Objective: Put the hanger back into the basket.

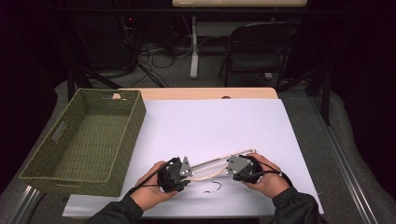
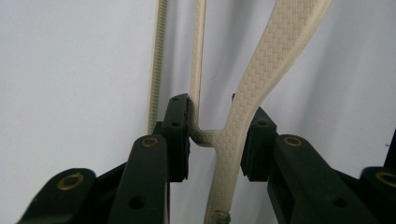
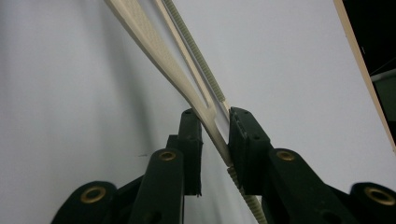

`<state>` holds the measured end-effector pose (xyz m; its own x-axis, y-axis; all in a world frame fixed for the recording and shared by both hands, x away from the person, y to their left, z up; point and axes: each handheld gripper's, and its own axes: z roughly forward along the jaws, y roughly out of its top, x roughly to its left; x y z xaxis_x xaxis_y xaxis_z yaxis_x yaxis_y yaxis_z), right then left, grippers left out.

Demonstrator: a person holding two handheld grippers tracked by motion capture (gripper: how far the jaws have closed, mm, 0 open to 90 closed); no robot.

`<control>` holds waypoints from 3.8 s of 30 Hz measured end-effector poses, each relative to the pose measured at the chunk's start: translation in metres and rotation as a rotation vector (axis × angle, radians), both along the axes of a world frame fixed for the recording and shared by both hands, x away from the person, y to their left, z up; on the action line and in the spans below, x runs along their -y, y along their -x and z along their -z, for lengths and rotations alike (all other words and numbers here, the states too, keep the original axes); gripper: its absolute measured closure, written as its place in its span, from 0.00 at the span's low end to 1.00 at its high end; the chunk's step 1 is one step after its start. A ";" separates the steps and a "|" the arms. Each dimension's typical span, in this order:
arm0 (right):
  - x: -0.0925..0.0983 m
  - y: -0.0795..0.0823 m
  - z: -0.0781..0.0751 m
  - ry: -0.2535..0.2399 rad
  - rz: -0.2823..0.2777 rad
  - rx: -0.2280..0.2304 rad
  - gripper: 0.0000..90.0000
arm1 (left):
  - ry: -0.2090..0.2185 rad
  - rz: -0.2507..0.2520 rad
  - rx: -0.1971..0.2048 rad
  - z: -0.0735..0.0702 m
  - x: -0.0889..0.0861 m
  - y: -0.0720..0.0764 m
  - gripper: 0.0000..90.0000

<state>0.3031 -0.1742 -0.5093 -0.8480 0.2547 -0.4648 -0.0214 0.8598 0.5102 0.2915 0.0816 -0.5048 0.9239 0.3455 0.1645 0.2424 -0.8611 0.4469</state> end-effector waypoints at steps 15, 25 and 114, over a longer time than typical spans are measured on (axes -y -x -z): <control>0.041 0.019 -0.036 -0.172 0.106 0.103 0.66 | 0.070 -0.078 -0.045 -0.014 -0.016 -0.036 0.94; 0.055 0.021 -0.026 -0.178 0.163 0.087 0.66 | 0.160 -0.140 -0.106 -0.040 -0.034 -0.039 0.97; 0.072 0.015 0.012 -0.237 0.292 0.020 0.65 | 0.125 -0.591 -0.096 -0.027 -0.343 -0.083 0.90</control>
<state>0.2879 -0.2458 -0.5215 -0.7149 0.5870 -0.3800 0.1952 0.6893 0.6977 0.3743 0.4245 -0.4777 0.5789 0.8152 0.0152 0.7073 -0.5114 0.4880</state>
